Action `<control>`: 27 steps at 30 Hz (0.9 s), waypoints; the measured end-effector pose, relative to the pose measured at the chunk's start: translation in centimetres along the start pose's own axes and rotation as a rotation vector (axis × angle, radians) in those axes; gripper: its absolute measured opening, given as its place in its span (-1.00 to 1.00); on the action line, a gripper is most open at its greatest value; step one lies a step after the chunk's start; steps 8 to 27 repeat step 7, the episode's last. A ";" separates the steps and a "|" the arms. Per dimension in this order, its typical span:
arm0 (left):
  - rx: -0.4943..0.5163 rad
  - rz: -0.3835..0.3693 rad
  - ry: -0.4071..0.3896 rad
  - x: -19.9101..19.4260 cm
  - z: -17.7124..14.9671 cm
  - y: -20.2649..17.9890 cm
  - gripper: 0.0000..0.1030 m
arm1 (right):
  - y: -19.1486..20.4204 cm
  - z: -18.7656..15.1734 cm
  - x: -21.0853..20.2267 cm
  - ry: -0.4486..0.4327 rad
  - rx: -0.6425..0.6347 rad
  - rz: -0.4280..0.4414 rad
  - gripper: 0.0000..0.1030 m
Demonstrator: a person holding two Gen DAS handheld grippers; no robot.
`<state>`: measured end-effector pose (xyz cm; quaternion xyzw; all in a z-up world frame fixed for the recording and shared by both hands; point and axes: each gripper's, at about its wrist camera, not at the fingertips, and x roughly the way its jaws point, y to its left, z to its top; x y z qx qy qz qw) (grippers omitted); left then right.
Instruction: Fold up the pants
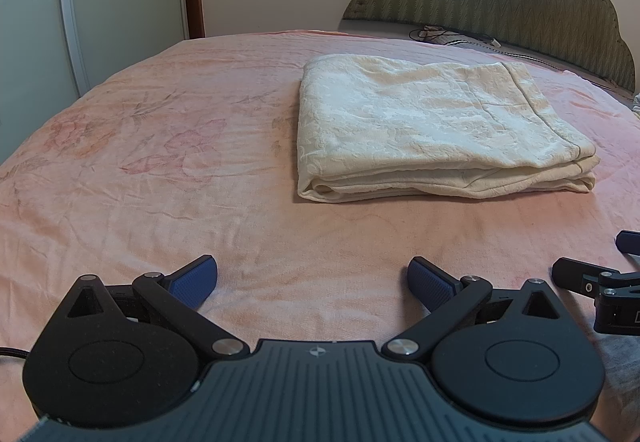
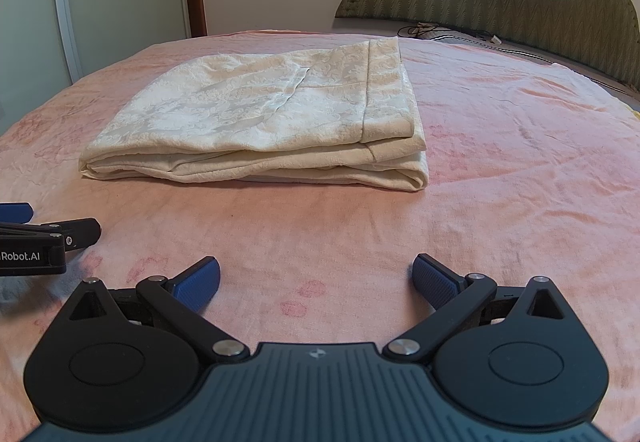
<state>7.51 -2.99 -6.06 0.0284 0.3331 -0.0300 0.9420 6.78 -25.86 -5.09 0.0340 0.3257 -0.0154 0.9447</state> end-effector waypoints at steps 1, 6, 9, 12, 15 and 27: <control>0.000 0.000 0.000 0.0 0.0 0.0 1.00 | 0.0 0.0 0.0 0.000 0.000 0.000 1.00; -0.004 -0.002 -0.001 -0.1 -0.1 0.0 1.00 | 0.0 0.0 0.0 0.000 0.000 0.000 1.00; -0.004 -0.001 -0.001 -0.1 -0.1 -0.1 1.00 | 0.0 0.0 0.0 0.000 0.000 0.000 1.00; -0.004 -0.001 -0.001 -0.1 -0.1 -0.1 1.00 | 0.0 0.0 0.0 0.000 0.000 0.000 1.00; -0.004 -0.001 -0.001 -0.1 -0.1 -0.1 1.00 | 0.0 0.0 0.0 0.000 0.000 0.000 1.00; -0.004 -0.001 -0.001 -0.1 -0.1 -0.1 1.00 | 0.0 0.0 0.0 0.000 0.000 0.000 1.00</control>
